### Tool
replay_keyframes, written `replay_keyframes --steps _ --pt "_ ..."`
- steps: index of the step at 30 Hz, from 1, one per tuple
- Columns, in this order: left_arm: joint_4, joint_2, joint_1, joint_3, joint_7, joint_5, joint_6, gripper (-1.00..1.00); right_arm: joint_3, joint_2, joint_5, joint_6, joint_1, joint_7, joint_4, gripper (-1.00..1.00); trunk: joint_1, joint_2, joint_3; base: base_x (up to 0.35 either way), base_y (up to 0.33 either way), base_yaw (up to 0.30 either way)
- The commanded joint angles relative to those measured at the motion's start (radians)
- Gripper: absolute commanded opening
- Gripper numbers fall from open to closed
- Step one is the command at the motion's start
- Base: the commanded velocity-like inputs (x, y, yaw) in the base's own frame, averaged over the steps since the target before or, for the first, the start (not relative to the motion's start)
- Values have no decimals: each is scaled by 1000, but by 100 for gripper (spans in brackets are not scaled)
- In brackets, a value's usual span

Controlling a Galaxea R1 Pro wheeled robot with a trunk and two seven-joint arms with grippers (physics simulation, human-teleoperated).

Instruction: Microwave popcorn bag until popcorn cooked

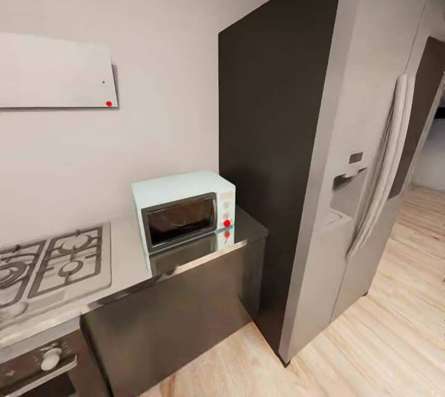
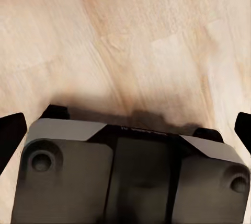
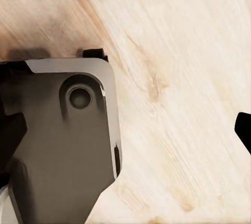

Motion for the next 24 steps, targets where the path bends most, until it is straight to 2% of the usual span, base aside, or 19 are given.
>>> replay_keyframes --steps 1,2,3,5,7,8,9,10,18,24 --pt "6 4 1 -7 -2 9 -14 100 -8 -1 10 2 -1 2 1 100 0 -1 0 -346 0 0" --pt "12 13 8 -6 -8 10 -37 100 -8 1 14 1 -1 2 1 100 0 -1 0 -346 0 0" --pt "16 40 58 -7 -13 10 -56 100 -8 5 40 0 -1 2 1 100 0 -1 0 -223 0 0" --pt "17 68 102 -7 -16 11 -75 100 -8 6 62 -15 -1 1 1 100 0 -1 0 -86 0 0" --pt "18 82 140 -7 -16 9 -110 100 -8 7 67 -34 -1 1 1 100 0 -1 0 -25 0 0" --pt "18 85 162 -7 -17 9 -152 100 -8 7 68 -39 -1 0 1 100 0 -1 0 -10 0 0" --pt "18 88 189 -6 -13 10 -241 100 -8 7 68 -42 -1 -1 1 100 0 -1 0 -3 0 0" --pt "18 87 202 -7 -10 11 -279 100 -8 7 69 -42 -1 -6 2 100 0 -1 0 -1 0 0" --pt "13 105 211 -7 -7 7 -310 100 -7 0 72 -38 -1 -22 3 100 0 -1 -2 0 0 40" --pt "13 106 211 -7 -7 3 -310 100 -7 8 169 -34 -1 -22 3 100 0 -1 -8 0 0 212"
